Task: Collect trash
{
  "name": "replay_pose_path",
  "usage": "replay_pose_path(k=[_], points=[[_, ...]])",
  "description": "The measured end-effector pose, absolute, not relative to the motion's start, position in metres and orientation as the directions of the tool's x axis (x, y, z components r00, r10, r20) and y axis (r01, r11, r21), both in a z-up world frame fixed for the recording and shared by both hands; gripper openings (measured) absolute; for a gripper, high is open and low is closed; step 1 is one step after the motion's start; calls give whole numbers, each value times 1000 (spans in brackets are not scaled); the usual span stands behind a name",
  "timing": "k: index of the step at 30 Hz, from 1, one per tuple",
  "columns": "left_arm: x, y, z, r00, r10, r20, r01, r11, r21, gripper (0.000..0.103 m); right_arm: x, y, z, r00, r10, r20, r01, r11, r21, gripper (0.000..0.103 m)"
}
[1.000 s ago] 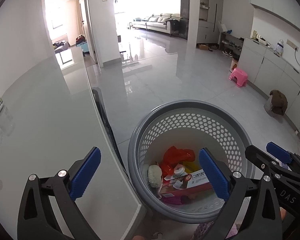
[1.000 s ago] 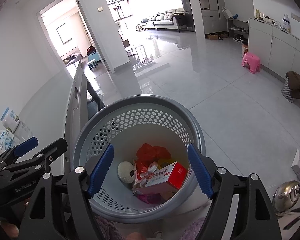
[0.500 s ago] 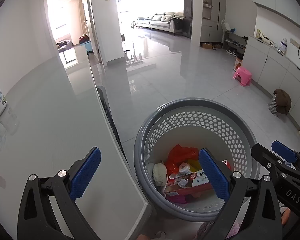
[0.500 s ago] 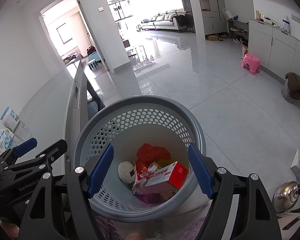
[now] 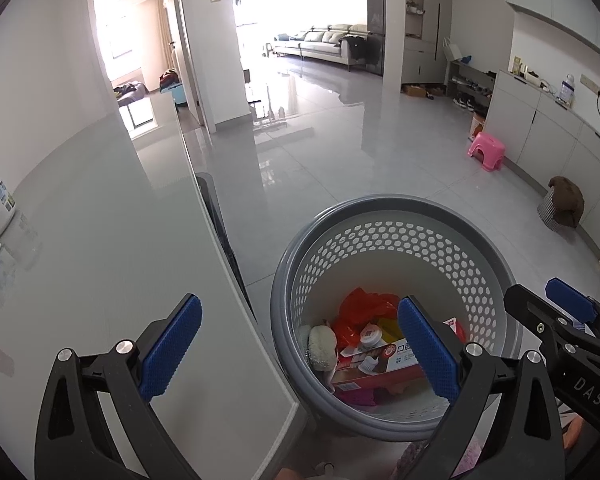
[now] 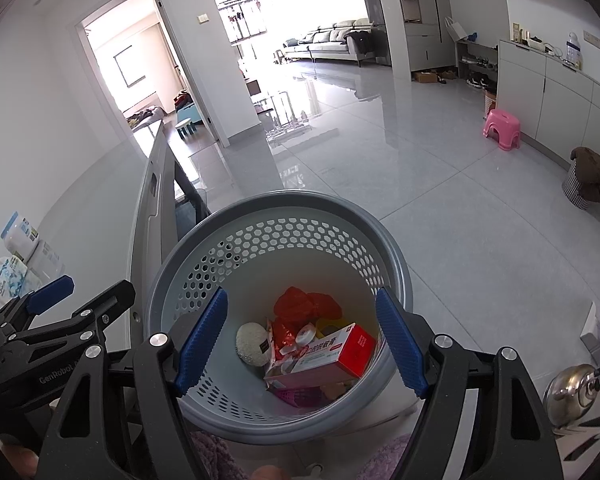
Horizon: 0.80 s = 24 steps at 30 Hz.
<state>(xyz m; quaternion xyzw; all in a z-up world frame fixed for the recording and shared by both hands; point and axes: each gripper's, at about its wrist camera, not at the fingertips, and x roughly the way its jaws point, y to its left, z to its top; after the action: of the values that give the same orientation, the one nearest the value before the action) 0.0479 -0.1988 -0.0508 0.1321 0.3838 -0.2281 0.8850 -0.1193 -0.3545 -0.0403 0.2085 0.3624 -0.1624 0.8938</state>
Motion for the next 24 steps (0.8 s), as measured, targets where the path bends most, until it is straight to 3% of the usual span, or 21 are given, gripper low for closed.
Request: replay_pose_path(k=[24], points=[[51, -195, -52, 598, -294, -745, 494, 867, 55, 97, -122, -356, -35, 687, -145, -712, 439, 863, 249, 73]])
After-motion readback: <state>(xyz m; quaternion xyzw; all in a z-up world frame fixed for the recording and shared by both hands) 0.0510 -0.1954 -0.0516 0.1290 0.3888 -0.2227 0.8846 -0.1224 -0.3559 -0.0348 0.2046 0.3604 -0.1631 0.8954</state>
